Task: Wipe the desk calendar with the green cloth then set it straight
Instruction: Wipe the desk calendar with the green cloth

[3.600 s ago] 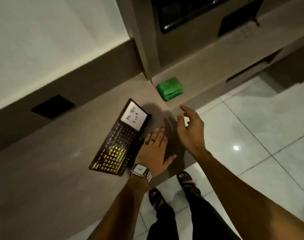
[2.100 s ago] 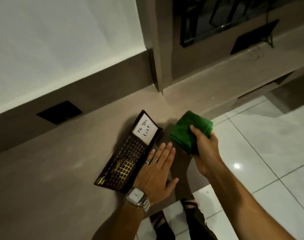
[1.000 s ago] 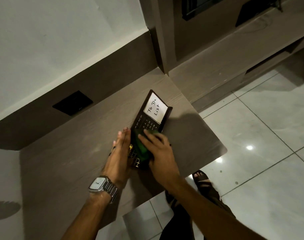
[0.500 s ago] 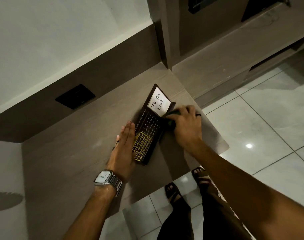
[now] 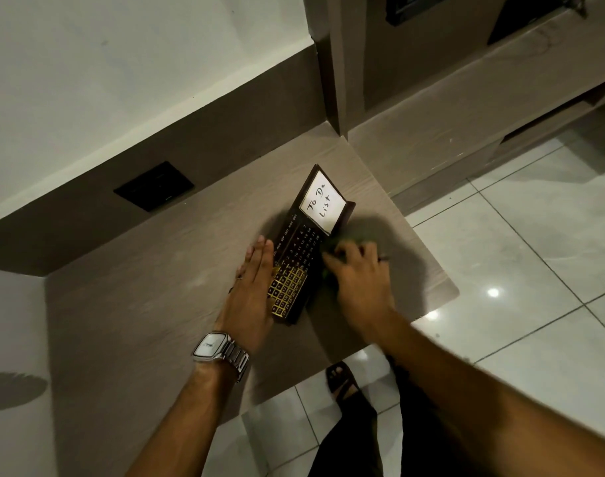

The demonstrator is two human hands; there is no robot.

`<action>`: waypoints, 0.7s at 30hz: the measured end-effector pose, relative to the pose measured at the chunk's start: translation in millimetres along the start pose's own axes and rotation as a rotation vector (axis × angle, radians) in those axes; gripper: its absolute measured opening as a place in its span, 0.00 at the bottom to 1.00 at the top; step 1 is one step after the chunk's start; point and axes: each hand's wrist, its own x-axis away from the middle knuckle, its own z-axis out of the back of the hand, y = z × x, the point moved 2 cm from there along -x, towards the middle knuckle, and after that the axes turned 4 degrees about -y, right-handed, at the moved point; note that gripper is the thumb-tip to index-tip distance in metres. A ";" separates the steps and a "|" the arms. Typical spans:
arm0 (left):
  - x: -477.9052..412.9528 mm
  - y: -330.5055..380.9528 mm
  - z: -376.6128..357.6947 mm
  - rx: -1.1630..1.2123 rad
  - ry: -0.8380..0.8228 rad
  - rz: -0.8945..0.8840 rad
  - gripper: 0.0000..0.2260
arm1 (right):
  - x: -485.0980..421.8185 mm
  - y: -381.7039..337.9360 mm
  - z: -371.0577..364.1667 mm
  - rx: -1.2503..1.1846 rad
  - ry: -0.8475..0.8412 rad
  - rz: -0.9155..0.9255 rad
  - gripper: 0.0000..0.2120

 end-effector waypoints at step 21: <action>1.0 4.7 6.9 0.048 -0.038 0.036 0.44 | -26.2 31.5 62.5 -0.789 -0.124 -0.004 0.15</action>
